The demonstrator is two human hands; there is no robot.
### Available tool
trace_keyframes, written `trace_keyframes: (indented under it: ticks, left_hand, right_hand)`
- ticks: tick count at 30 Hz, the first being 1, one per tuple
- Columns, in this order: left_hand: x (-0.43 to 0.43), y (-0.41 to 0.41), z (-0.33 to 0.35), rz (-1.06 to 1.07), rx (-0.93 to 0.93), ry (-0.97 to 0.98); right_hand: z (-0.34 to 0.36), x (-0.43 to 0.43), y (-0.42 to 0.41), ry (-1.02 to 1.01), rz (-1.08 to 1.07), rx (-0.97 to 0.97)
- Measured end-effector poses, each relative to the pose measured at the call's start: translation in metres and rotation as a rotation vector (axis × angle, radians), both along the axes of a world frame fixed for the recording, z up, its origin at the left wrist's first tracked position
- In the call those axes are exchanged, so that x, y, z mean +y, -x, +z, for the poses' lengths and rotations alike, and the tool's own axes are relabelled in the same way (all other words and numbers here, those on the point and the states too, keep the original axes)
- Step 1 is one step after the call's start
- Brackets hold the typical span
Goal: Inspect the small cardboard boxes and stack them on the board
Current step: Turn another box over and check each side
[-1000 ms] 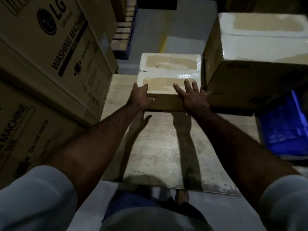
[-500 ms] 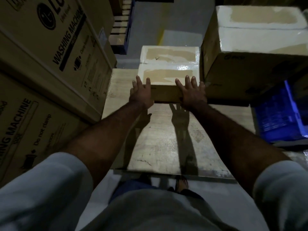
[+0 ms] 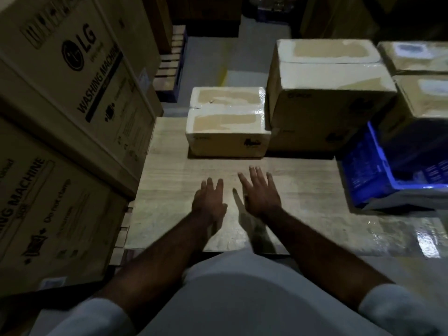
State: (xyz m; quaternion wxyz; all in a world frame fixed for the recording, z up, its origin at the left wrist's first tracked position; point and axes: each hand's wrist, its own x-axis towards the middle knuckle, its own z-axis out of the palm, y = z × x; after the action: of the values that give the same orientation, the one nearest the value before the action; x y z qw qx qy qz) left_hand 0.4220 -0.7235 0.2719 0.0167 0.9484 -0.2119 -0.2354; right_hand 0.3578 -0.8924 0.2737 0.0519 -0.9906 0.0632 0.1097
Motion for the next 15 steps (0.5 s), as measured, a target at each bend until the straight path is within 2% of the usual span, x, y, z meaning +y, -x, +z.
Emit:
trace_keyframes:
  ticks: [4, 10, 15]
  left_hand:
    - [0.010, 0.028, -0.011, 0.139, 0.049, 0.027]
    - [0.032, 0.096, -0.020, 0.271, 0.092, 0.294]
    - [0.057, 0.151, -0.033, 0.239, 0.090, 0.189]
  right_hand:
    - [-0.019, 0.007, 0.037, -0.069, -0.011, 0.007]
    - [-0.052, 0.025, 0.097, -0.128, -0.030, 0.004]
    - [-0.071, 0.044, 0.141, -0.213, 0.088, 0.044]
